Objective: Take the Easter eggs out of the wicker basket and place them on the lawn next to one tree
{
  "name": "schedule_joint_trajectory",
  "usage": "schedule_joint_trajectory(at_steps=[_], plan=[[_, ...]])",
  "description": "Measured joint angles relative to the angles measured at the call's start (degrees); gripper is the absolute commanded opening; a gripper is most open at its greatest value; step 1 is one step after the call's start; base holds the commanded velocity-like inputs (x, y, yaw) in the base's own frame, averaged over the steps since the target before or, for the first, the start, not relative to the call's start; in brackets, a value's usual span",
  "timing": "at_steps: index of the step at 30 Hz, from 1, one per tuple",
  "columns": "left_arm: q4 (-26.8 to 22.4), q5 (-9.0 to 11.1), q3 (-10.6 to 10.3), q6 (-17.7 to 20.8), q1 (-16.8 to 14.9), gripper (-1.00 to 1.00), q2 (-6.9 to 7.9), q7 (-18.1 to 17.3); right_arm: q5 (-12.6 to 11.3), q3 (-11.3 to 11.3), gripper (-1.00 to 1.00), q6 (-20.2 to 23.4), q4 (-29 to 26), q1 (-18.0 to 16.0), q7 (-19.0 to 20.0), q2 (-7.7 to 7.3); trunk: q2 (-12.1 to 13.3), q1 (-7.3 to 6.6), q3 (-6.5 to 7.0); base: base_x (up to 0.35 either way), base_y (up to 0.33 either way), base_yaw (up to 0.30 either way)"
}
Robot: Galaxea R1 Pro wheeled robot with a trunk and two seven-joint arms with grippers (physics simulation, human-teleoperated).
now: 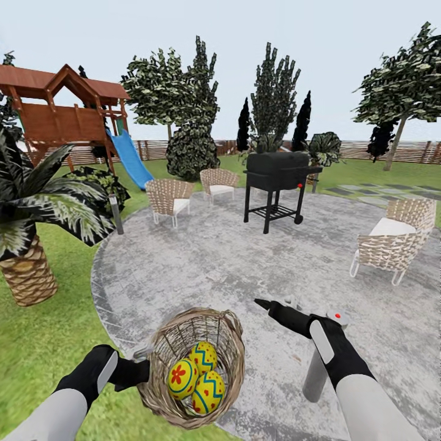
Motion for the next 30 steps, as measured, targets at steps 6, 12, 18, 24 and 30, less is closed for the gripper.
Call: schedule_joint_trajectory(at_steps=[6,12,18,24,30], plan=[[0.0,-0.2,0.0,0.0,0.0,-1.0,0.09,0.1,0.0,0.0,1.0,0.0,0.0,0.0,0.0,0.0,2.4,-1.32,1.08,0.0,0.0,-0.001],[0.0,-0.1,0.0,-0.1,0.0,-1.0,0.09,0.0,-0.1,-0.1,1.0,0.0,0.0,0.0,0.0,0.0,4.8,-2.64,2.17,0.0,0.0,0.0],[0.0,-0.4,0.0,-0.3,0.0,-1.0,0.09,-0.1,0.0,-1.4,1.0,0.0,0.1,0.0,0.0,0.0,7.2,-3.94,3.32,-0.045,0.0,-0.117],[0.0,-0.4,-0.1,-0.3,0.0,-1.0,0.08,0.0,0.0,-1.6,1.0,0.0,0.1,0.0,0.0,0.0,7.6,-4.16,3.84,-0.25,0.0,-0.219],[0.0,-0.1,0.0,-0.3,0.0,-1.0,0.14,-0.2,0.0,-1.7,1.0,0.0,0.1,0.0,0.0,0.0,7.6,-4.17,4.23,-0.021,0.0,-0.22]])
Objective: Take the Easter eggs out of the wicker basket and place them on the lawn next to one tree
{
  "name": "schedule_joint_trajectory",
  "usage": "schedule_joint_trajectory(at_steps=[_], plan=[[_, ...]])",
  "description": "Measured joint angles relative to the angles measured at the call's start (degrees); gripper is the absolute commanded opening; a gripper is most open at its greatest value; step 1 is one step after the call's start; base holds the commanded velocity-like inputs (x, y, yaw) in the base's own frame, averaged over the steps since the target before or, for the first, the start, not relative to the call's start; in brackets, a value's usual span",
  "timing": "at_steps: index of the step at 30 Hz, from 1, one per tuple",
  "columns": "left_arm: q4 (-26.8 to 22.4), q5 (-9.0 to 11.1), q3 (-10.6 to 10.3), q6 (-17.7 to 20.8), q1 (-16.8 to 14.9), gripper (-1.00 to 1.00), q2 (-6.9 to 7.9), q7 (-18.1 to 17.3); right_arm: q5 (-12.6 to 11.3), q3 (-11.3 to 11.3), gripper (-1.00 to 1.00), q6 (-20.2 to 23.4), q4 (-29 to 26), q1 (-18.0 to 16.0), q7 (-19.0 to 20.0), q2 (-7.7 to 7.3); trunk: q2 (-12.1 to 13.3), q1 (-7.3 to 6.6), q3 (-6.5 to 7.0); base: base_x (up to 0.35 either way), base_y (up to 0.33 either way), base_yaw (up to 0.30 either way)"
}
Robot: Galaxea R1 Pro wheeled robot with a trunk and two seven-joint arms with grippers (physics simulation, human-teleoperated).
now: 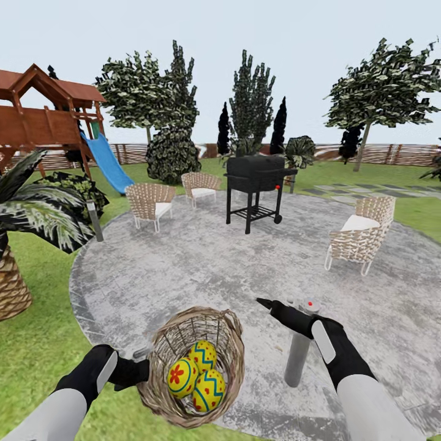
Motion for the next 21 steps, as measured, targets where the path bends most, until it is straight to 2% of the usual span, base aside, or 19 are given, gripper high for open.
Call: schedule_joint_trajectory(at_steps=[16,21], plan=[[0.0,0.0,0.0,-0.4,0.0,-1.0,-0.05,-0.1,0.0,-0.1,1.0,-0.1,0.0,0.0,0.0,-0.02,0.0,0.0,1.07,0.0,0.0,-0.22],[0.0,0.0,-0.2,-0.4,0.0,-1.0,-0.05,-0.1,0.0,-1.8,1.0,-0.2,0.0,0.0,0.0,0.0,0.0,0.0,1.41,-0.04,0.0,-0.22]])
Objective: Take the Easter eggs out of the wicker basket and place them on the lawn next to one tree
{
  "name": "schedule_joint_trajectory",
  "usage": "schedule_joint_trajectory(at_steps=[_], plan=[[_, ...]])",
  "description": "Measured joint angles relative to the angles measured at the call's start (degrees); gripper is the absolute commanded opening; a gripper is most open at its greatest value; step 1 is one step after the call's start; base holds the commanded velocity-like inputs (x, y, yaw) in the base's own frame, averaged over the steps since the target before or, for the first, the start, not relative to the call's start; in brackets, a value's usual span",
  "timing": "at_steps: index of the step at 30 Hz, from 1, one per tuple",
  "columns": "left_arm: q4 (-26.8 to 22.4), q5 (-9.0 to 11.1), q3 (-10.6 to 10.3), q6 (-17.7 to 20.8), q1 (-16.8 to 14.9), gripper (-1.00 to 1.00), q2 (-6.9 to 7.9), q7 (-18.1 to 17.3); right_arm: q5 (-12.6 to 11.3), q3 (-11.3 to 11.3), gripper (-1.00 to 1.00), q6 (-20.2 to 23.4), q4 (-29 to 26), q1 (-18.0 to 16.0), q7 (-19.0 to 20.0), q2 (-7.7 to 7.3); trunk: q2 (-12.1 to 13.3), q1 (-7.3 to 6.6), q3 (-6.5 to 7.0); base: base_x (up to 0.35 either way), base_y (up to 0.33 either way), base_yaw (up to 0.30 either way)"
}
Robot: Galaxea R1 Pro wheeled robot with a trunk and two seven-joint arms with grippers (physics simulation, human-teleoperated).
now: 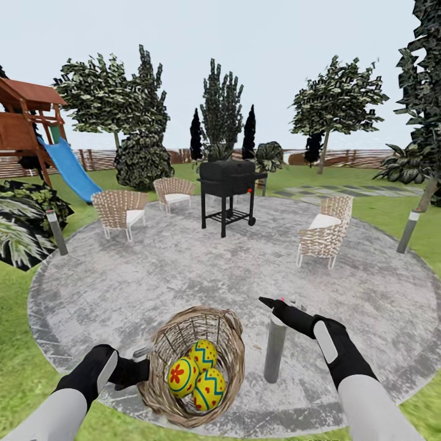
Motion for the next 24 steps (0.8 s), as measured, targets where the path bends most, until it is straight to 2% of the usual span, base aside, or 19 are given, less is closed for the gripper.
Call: schedule_joint_trajectory(at_steps=[7,24], plan=[[0.0,-0.1,-0.2,0.0,0.0,-1.0,0.0,0.1,0.0,-0.2,1.0,0.0,0.0,0.0,0.0,0.0,0.0,0.0,0.47,-0.215,0.0,-0.22],[0.0,0.0,-0.2,-0.1,0.0,-1.0,0.0,0.2,0.0,-0.2,1.0,0.0,0.0,0.0,0.0,0.0,0.0,0.0,1.63,-0.004,0.0,-0.22]])
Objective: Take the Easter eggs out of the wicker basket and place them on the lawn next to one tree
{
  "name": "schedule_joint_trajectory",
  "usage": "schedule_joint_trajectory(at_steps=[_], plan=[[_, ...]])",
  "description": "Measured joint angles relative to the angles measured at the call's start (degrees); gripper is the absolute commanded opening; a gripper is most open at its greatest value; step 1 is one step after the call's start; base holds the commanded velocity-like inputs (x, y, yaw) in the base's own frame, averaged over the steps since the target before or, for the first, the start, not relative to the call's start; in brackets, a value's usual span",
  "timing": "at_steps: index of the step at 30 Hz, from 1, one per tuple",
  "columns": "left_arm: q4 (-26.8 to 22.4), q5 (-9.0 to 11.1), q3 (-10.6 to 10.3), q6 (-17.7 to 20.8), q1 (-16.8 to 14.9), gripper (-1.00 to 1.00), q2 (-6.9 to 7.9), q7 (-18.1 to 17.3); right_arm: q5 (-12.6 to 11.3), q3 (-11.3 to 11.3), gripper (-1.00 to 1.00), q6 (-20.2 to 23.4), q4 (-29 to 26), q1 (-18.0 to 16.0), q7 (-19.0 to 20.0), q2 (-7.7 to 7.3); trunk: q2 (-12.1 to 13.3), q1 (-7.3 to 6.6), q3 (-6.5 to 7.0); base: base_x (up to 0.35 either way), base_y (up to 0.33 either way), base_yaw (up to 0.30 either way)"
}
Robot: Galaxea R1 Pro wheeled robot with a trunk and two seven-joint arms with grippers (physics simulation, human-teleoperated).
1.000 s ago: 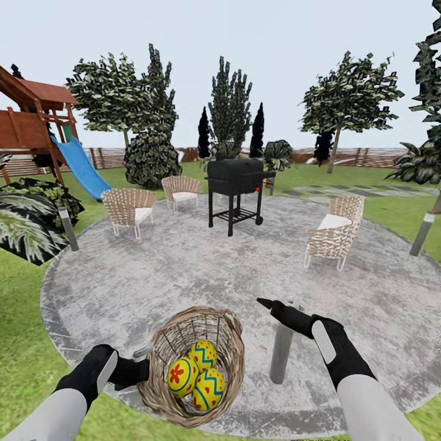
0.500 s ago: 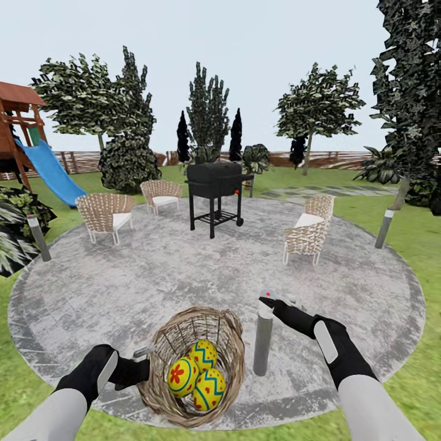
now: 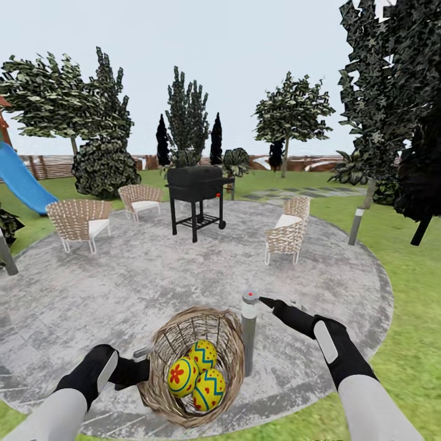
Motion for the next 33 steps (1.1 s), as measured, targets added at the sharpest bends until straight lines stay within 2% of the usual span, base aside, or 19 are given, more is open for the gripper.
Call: schedule_joint_trajectory(at_steps=[19,22,27,33], plan=[[0.0,0.0,-0.1,0.0,0.0,-1.0,-0.06,0.3,0.0,-0.4,1.0,0.0,0.0,0.0,0.0,-0.08,0.0,0.0,1.3,0.0,0.0,-0.22],[0.0,-0.1,-0.2,0.0,0.0,-1.0,-0.16,0.4,0.0,-1.9,1.0,0.0,0.1,0.0,0.0,-0.12,0.0,0.0,1.5,0.0,0.0,-0.22],[0.0,0.0,-0.2,0.0,0.0,-1.0,-0.21,0.4,0.0,-4.4,1.0,0.1,0.1,0.0,0.0,-1.1,0.0,0.0,1.85,0.0,0.0,-0.22],[0.0,0.0,-0.2,0.0,0.0,-1.0,-0.18,0.3,0.0,-4.9,1.0,0.0,0.1,0.0,0.0,-1.55,0.0,0.0,2.26,0.0,0.0,-0.22]])
